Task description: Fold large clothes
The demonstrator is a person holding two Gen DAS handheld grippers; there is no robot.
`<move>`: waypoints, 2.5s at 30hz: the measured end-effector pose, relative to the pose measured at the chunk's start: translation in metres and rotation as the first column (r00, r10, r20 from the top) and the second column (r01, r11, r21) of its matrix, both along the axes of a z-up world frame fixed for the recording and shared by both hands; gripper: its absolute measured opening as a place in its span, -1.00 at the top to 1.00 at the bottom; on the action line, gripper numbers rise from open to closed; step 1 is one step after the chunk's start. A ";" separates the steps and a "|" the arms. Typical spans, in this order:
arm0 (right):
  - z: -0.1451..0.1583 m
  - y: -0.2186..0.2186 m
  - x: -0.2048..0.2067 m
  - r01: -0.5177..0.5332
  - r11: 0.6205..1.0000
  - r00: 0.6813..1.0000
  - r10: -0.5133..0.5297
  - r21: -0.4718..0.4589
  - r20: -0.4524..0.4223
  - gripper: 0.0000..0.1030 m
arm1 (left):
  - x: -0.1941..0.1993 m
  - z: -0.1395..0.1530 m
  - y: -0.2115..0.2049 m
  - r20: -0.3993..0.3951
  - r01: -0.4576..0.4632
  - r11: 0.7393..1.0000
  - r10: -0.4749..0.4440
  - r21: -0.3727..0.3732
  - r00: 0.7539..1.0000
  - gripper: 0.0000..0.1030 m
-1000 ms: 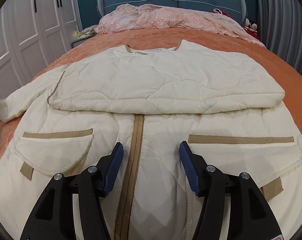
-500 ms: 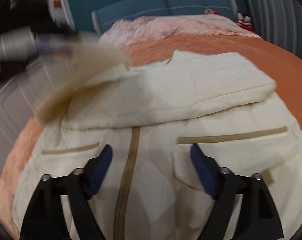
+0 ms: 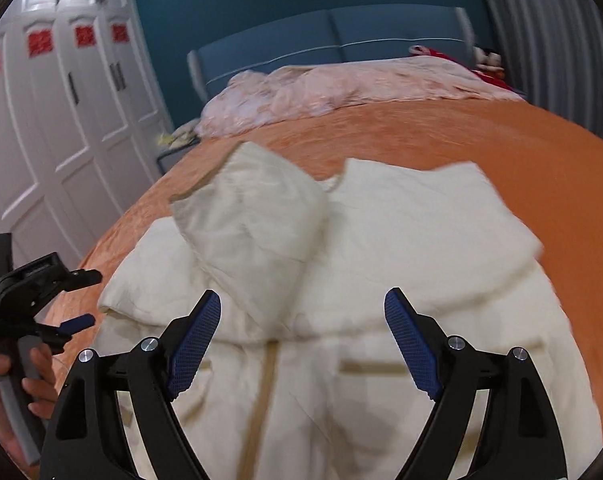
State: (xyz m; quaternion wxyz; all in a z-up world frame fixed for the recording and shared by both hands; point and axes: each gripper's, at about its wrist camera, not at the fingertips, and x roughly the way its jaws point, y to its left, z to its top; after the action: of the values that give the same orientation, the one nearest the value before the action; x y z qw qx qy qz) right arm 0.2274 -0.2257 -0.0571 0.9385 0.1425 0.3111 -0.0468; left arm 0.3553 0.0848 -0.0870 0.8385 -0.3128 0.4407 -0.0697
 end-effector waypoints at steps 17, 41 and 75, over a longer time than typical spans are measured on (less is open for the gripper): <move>-0.032 -0.078 0.005 0.204 0.973 0.972 -0.189 0.105 -0.141 0.20 | 0.010 -0.024 0.000 -0.025 -0.002 0.991 0.005 0.132 1.000 0.17; -0.058 -0.100 0.015 0.167 0.986 0.964 -0.164 -0.002 -0.209 0.96 | 0.007 -0.035 -0.004 0.016 -0.033 0.963 0.030 0.267 0.999 0.84; -0.062 0.002 0.033 -0.044 0.991 0.979 0.017 -0.125 -0.204 0.59 | -0.001 -0.038 -0.103 0.107 0.131 0.881 -0.200 0.454 0.974 0.80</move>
State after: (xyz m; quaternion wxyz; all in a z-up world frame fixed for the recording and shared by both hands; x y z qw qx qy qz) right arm 0.2600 -0.2233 -0.1195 0.9098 0.0716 0.4033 -0.0665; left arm 0.3548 -0.0183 -0.1246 0.9095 -0.0682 0.4053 -0.0625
